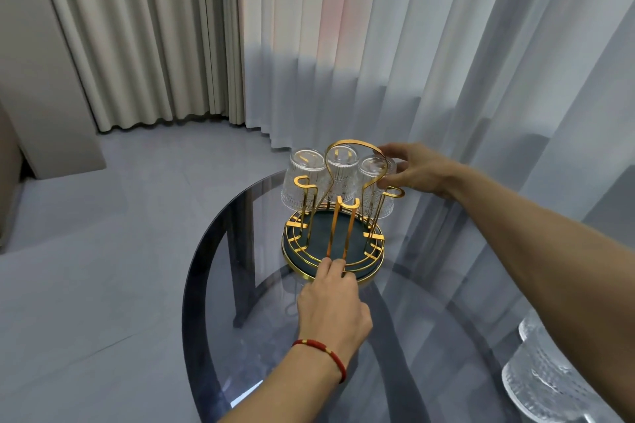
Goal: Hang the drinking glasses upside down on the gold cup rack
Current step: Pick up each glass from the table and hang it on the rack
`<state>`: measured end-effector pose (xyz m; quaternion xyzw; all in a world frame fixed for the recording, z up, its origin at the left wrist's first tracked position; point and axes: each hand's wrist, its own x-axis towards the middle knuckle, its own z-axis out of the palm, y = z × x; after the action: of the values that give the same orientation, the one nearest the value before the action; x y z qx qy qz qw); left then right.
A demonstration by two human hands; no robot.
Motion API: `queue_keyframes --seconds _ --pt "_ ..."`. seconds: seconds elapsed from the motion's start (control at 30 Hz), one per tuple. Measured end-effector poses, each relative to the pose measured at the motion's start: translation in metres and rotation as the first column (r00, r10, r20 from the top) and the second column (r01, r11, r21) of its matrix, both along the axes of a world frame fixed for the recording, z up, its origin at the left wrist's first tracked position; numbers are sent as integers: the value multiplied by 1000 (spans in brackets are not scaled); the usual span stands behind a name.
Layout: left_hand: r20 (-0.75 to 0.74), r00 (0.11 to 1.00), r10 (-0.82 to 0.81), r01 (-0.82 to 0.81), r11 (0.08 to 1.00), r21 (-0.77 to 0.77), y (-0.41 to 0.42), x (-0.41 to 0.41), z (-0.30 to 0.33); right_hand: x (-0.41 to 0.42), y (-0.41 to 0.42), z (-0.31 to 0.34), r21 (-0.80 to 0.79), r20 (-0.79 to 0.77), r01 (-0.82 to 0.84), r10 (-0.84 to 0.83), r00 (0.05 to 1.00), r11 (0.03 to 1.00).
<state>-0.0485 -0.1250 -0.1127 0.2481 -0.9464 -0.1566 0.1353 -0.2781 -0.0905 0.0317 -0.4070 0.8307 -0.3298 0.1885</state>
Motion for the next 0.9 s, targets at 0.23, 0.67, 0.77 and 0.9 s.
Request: queue_keyframes --seconds 0.23,0.67,0.77,0.9 --pt "102 995 -5 12 998 -67 9 -2 8 33 54 -7 -273 -95 220 -254 962 937" --pt "-286 930 -232 264 961 78 56 5 20 172 207 -89 -203 -580 356 -405 707 912" --pt "-315 930 -187 237 963 130 60 9 25 175 223 -85 -29 -707 515 -382 595 857" --pt "-334 928 -167 230 960 159 70 11 29 178 241 -86 223 -757 689 -323 568 690"
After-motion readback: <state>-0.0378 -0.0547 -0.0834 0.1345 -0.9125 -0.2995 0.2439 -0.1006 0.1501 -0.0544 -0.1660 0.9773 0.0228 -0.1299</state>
